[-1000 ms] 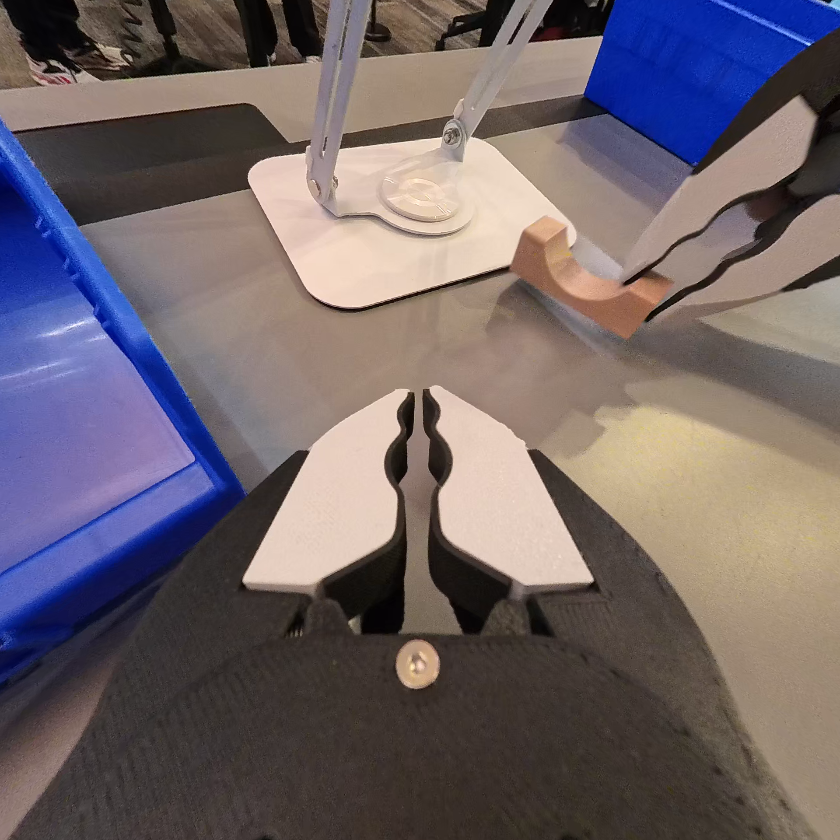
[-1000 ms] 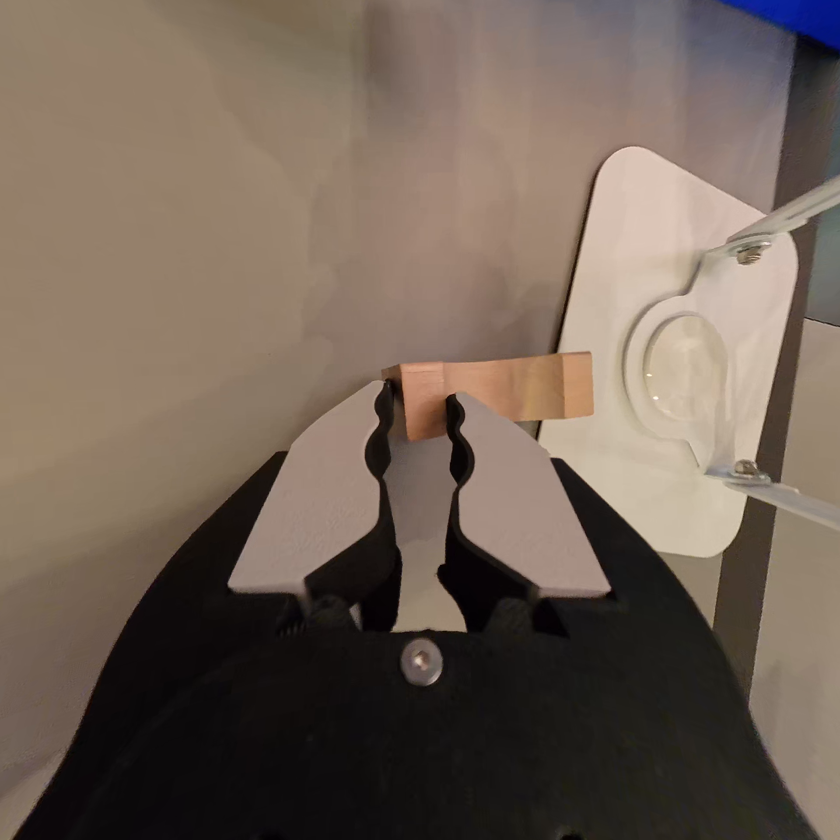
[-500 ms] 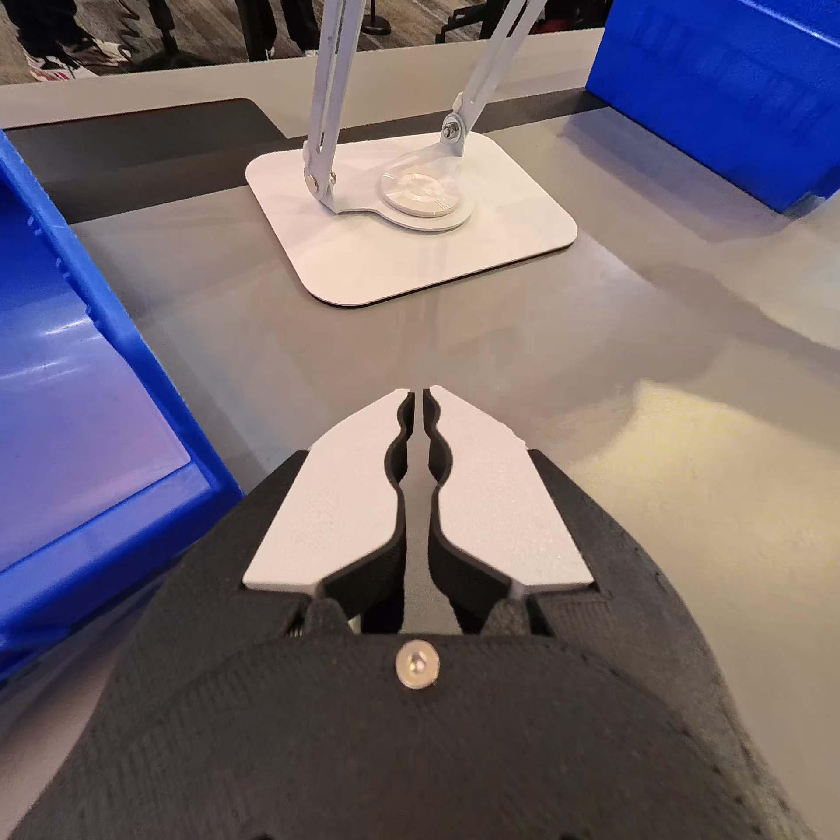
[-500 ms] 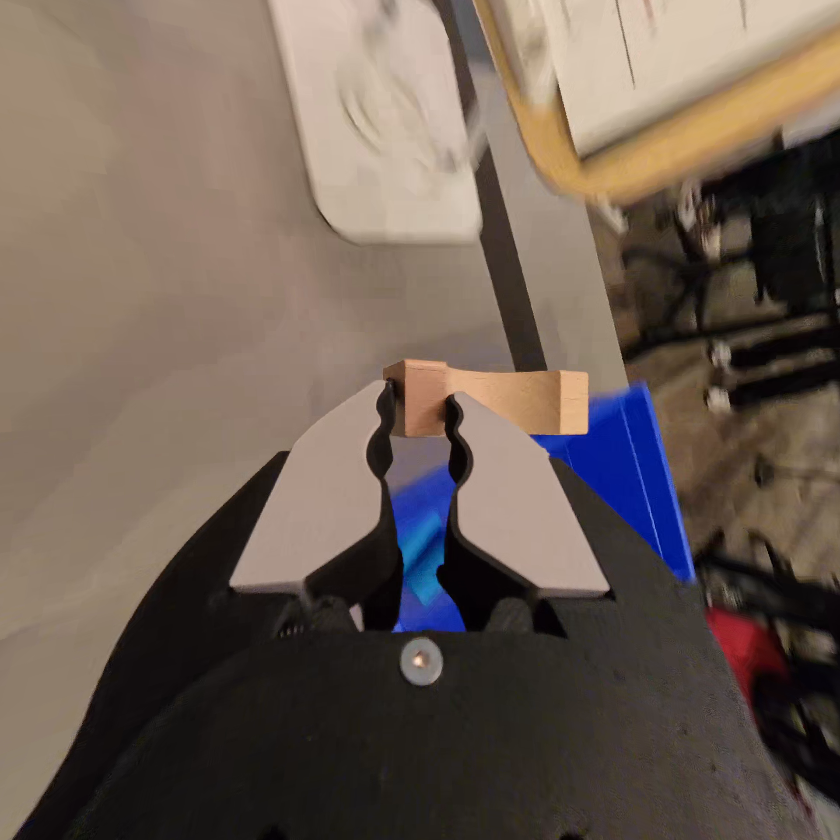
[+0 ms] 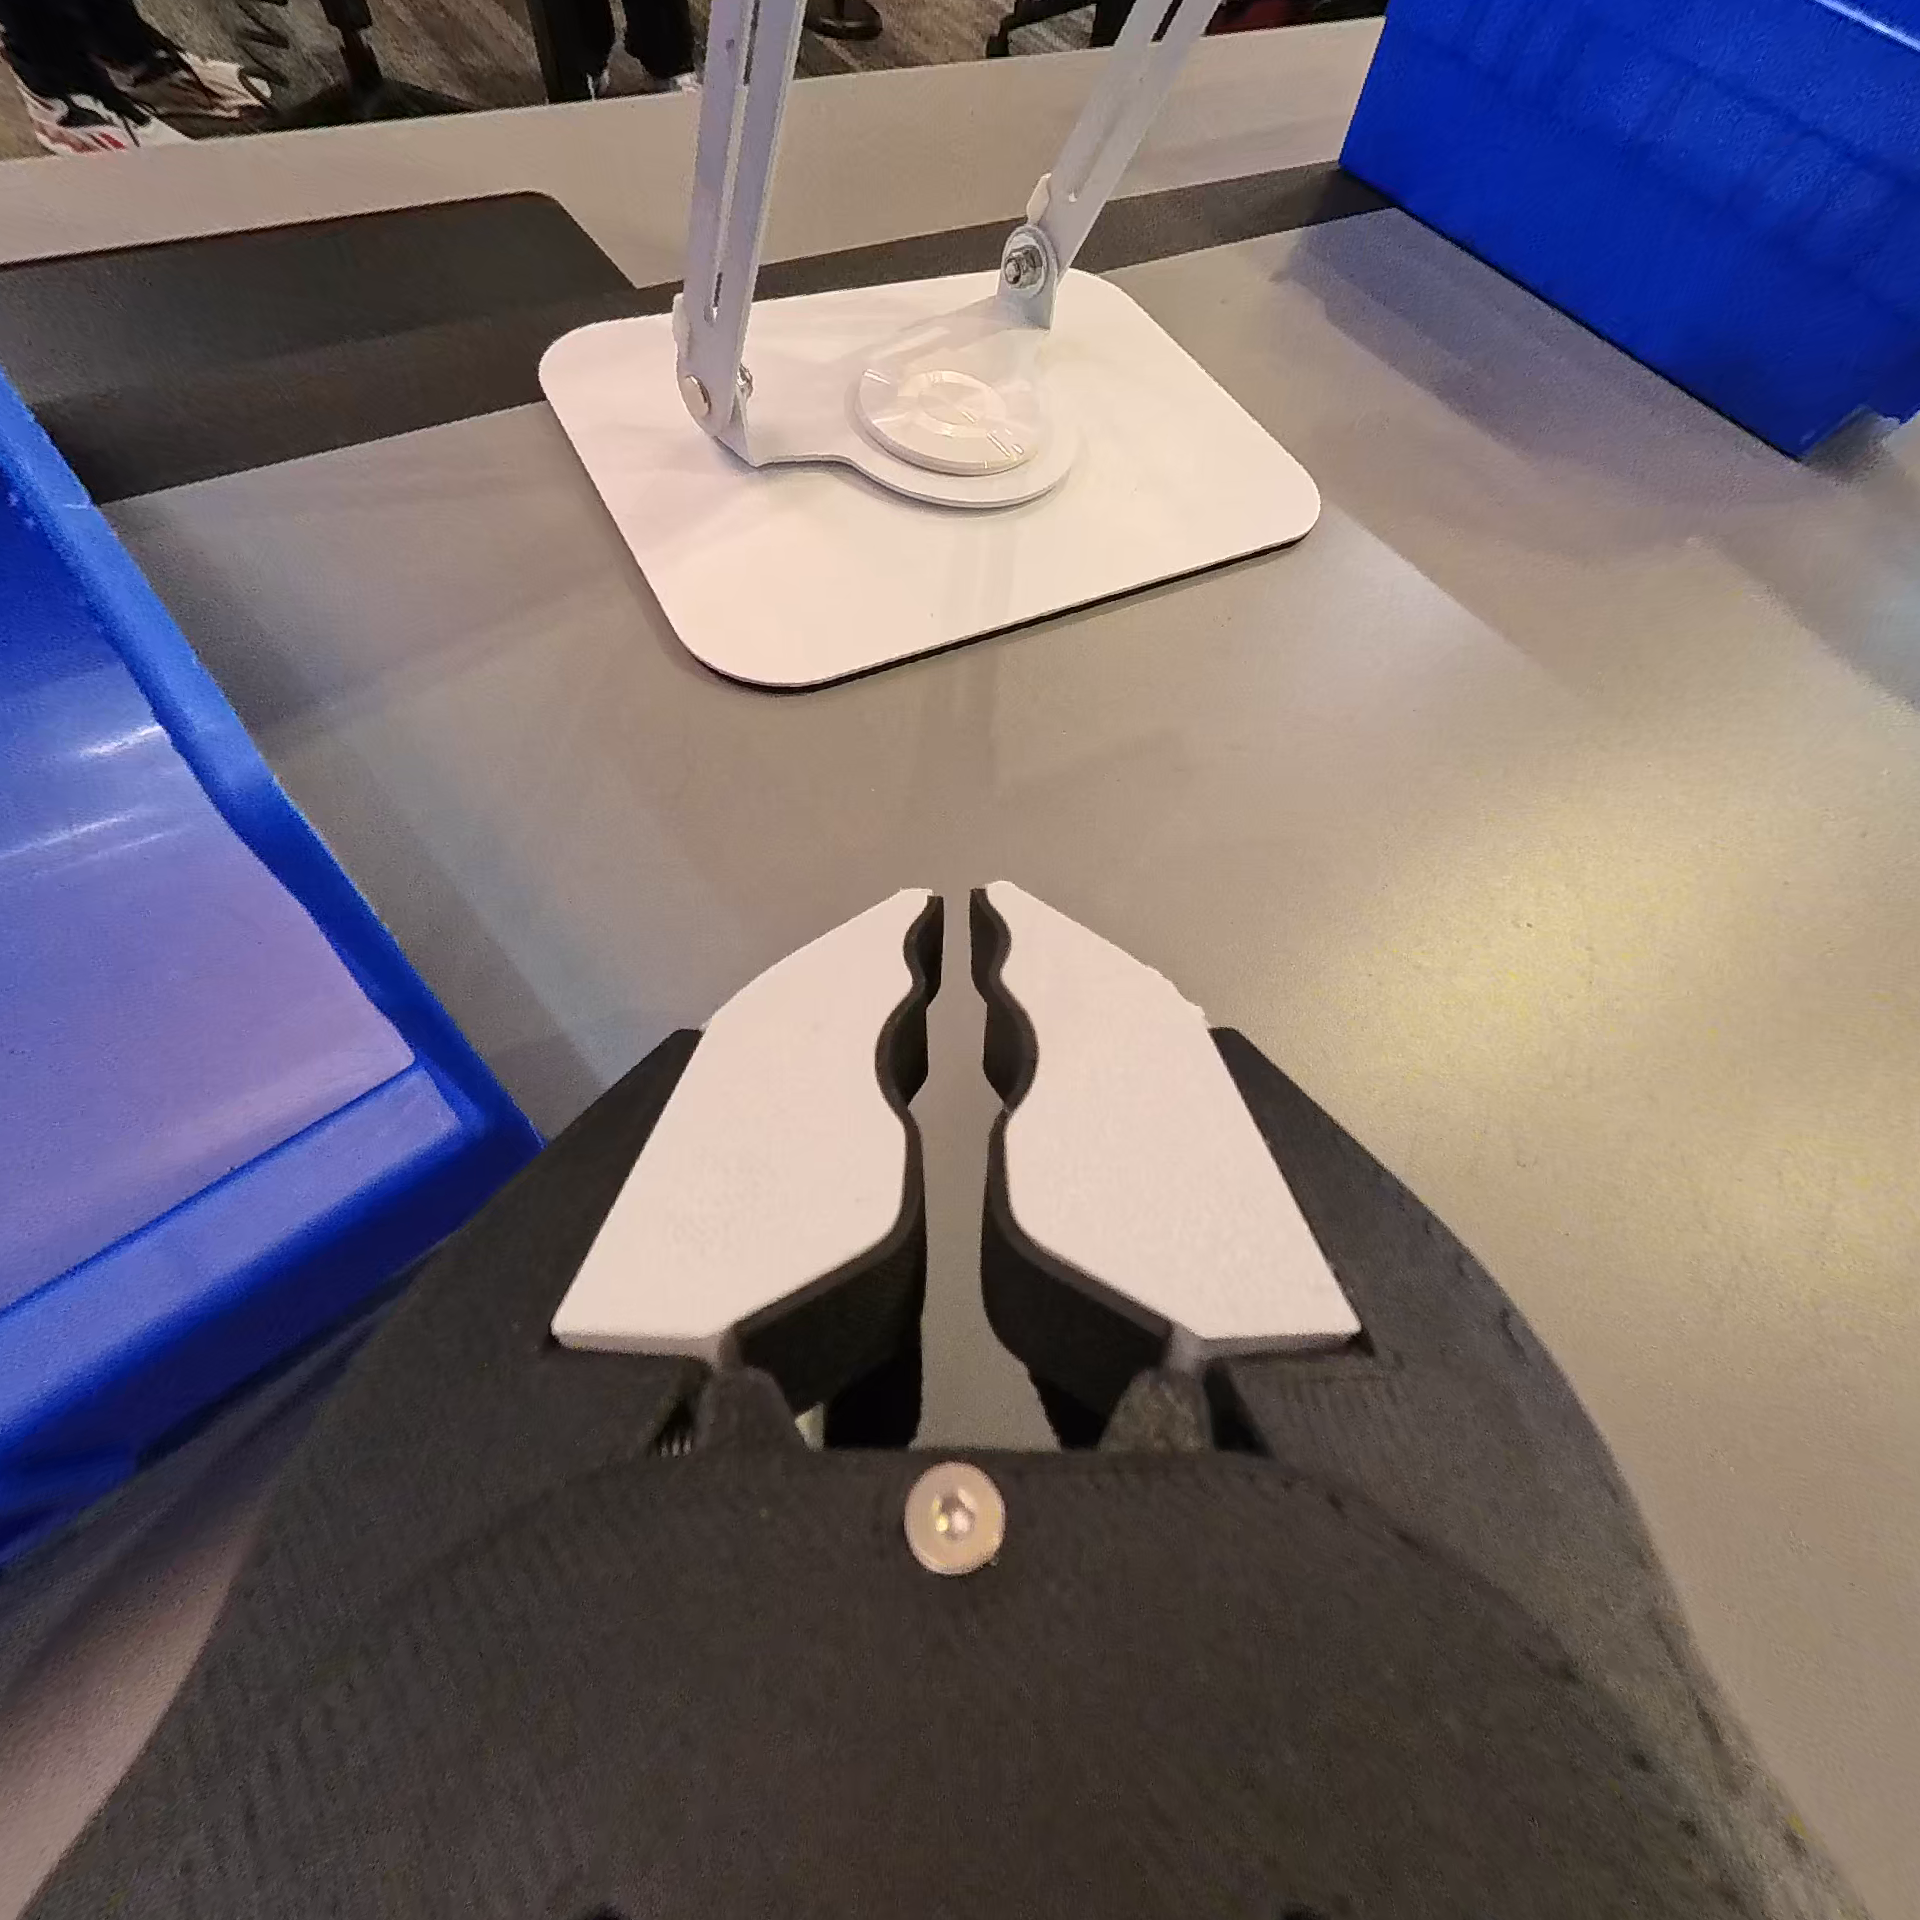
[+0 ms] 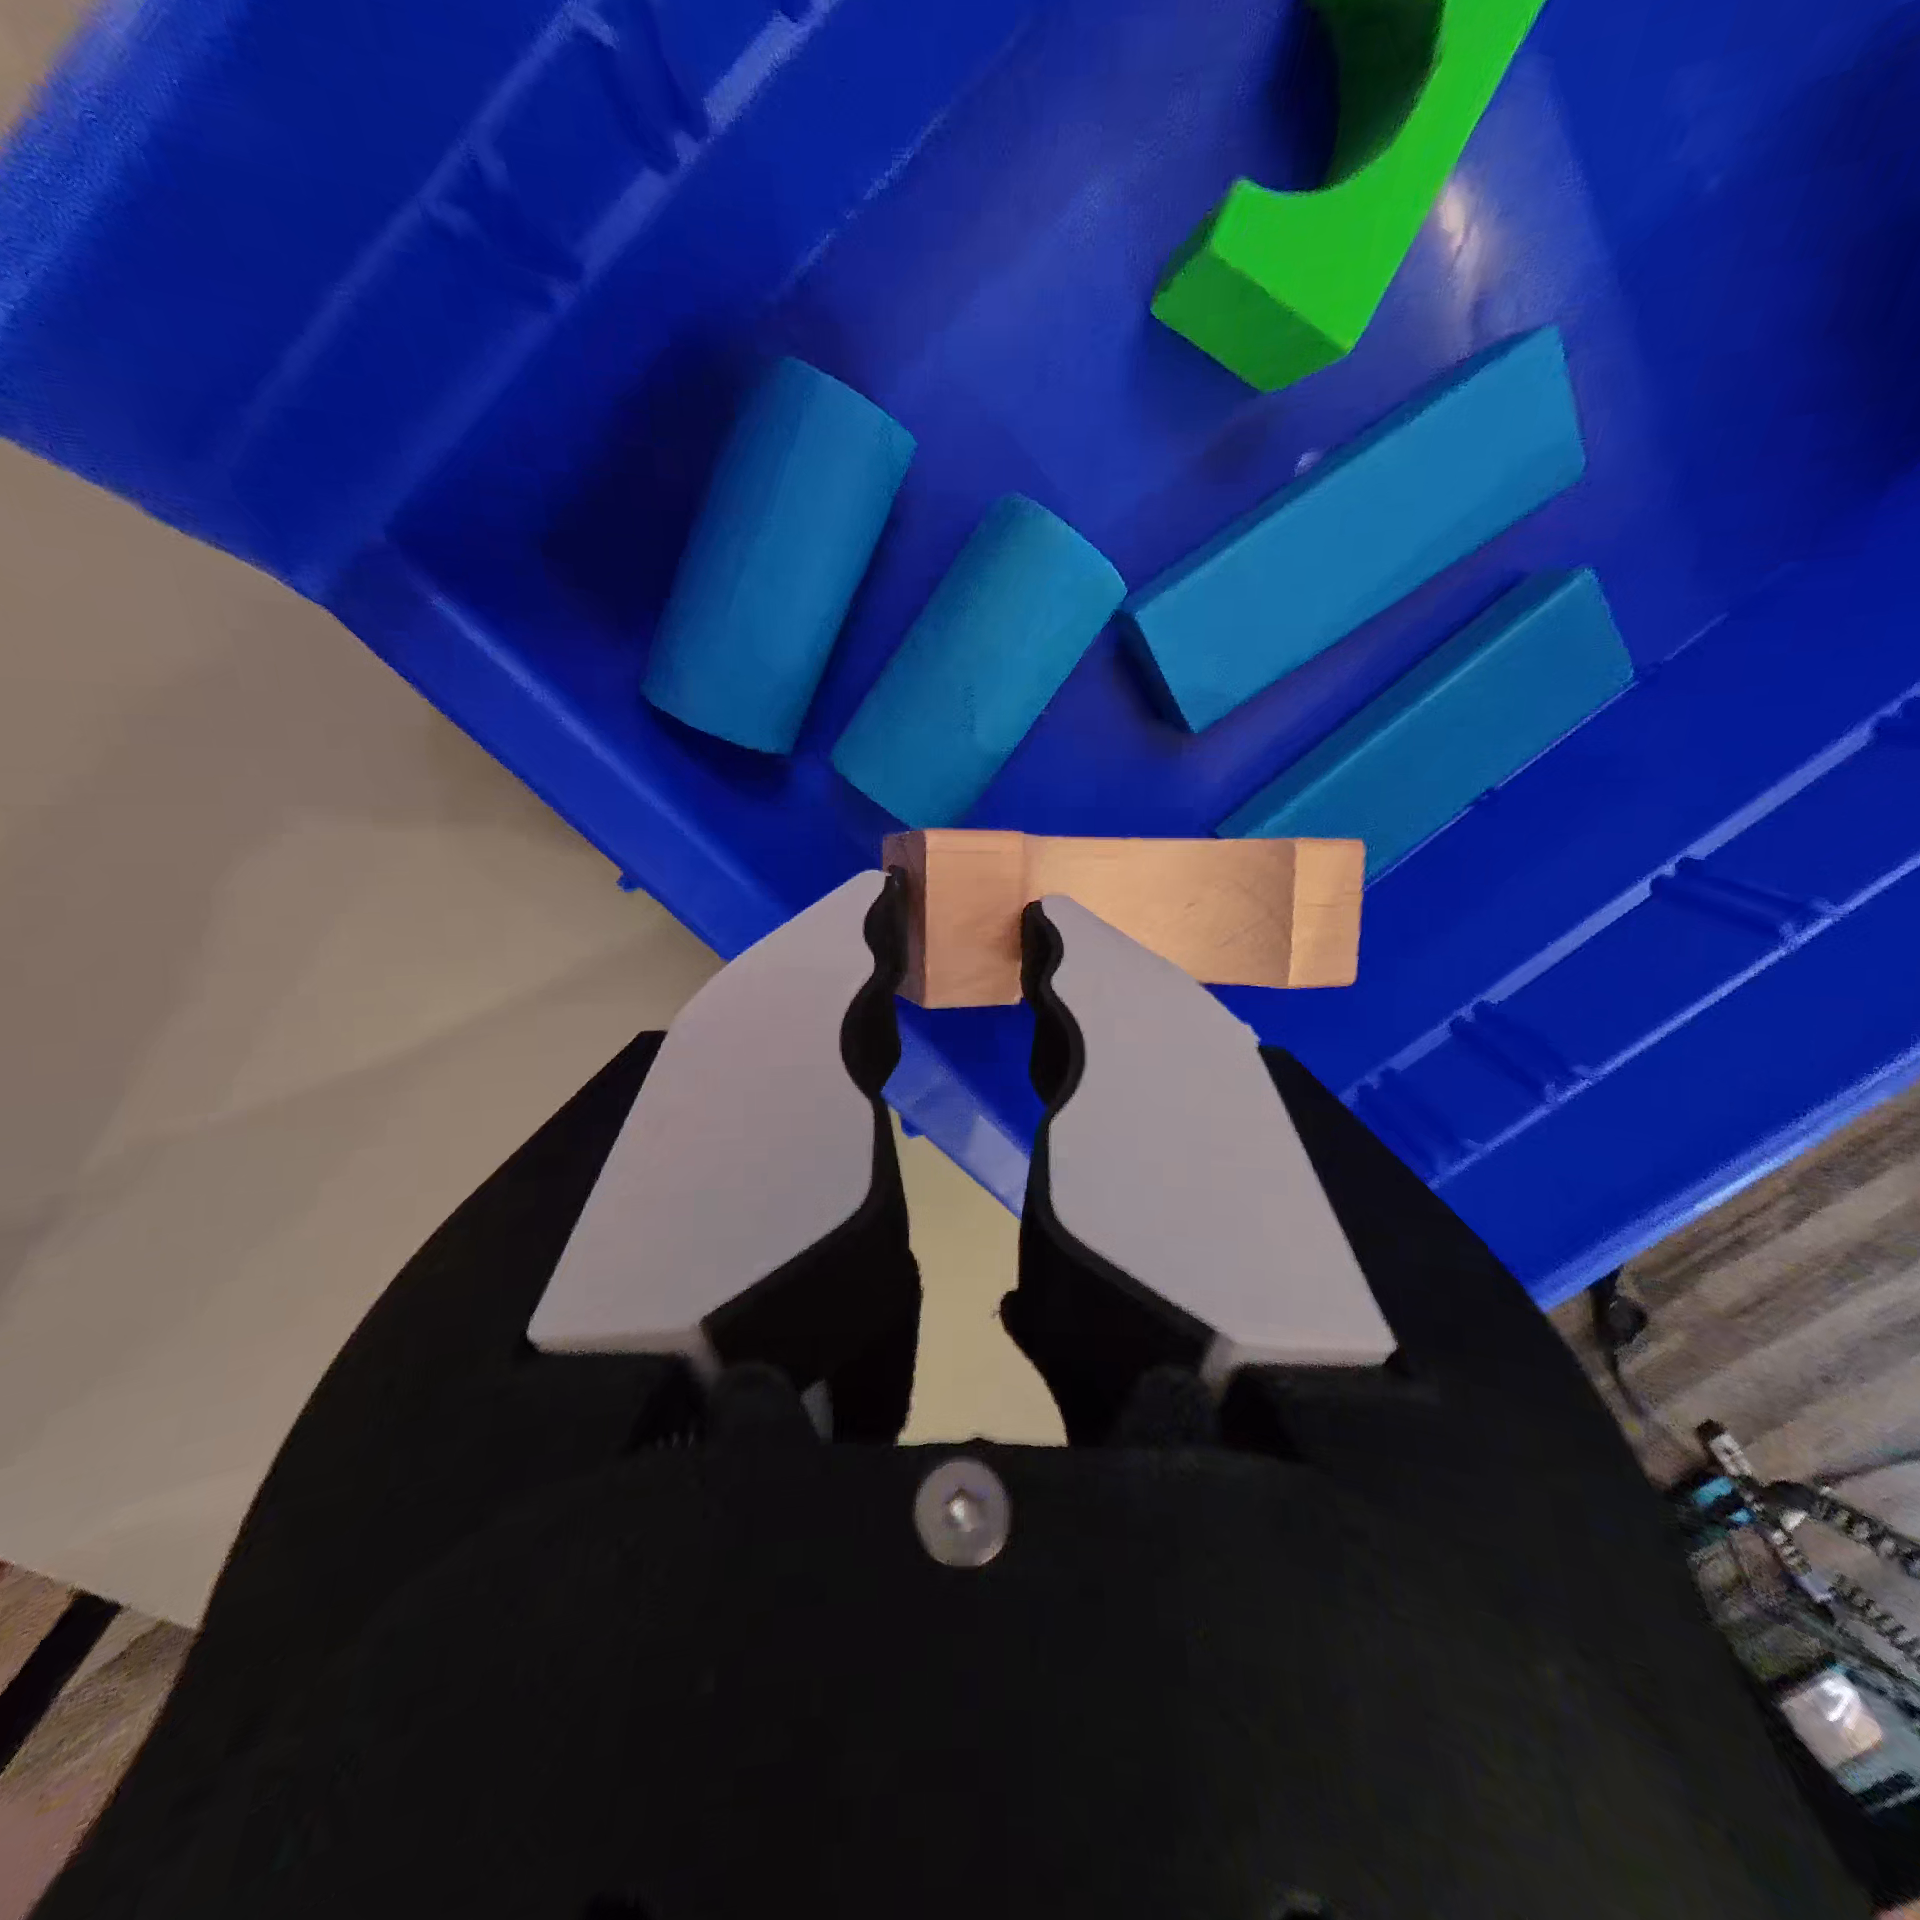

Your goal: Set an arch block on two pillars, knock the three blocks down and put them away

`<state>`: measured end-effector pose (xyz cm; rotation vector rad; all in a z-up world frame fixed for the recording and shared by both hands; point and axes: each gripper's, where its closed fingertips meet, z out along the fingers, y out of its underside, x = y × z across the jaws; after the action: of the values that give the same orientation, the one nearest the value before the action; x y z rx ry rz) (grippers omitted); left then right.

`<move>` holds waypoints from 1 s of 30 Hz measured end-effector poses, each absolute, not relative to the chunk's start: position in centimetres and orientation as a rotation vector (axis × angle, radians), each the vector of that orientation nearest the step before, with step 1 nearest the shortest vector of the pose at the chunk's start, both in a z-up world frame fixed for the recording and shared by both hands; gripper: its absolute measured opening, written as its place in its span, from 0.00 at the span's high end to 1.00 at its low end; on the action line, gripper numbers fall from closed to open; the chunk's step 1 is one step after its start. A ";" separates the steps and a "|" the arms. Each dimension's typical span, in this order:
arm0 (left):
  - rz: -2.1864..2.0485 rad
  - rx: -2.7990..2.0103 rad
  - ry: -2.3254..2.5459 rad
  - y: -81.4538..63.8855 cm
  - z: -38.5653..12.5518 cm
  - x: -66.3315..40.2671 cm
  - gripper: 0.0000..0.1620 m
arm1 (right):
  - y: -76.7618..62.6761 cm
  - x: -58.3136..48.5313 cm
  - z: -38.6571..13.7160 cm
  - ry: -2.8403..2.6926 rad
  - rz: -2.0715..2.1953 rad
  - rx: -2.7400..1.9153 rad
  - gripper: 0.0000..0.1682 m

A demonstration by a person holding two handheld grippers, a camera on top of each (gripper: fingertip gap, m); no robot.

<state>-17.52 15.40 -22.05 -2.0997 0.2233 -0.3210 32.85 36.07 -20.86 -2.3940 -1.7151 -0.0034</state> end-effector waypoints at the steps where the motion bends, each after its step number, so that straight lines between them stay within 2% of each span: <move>1: -0.322 -2.102 0.225 15.4 -22.1 -17.5 0.97 | 36.2 33.2 -21.1 -1.700 -0.001 -2.430 0.87; 12: -0.326 -2.113 0.237 15.4 -22.3 -17.3 0.96 | 37.6 33.6 -23.2 -1.457 0.018 -2.553 0.87; 15: -0.327 -2.114 0.239 15.4 -22.3 -17.3 0.96 | 37.4 33.4 -23.0 -1.436 -0.022 -2.520 0.80; 19: -0.326 -2.109 0.243 15.4 -22.2 -17.3 0.95 | 37.2 33.1 -20.1 -1.347 -0.150 -2.363 0.71; 24: -0.287 -2.051 0.232 15.4 -21.4 -17.8 0.90 | 36.6 34.3 -14.4 -1.023 -0.209 -2.110 0.71; 26: -0.205 -2.008 0.222 15.2 -20.3 -18.6 0.84 | 37.0 36.5 -13.6 -0.853 -0.221 -2.085 0.69; 27: -0.139 -1.972 0.194 15.0 -19.3 -19.6 0.75 | 37.5 37.7 -13.6 -0.775 -0.215 -2.078 0.65; 30: 0.086 -1.842 0.071 13.4 -15.4 -23.9 0.61 | 38.7 40.5 -14.9 -0.584 -0.148 -2.119 0.59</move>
<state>-23.88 13.42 -15.42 -1.8420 0.0711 0.0860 40.49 38.67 -14.93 -2.1188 -0.5844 -0.1481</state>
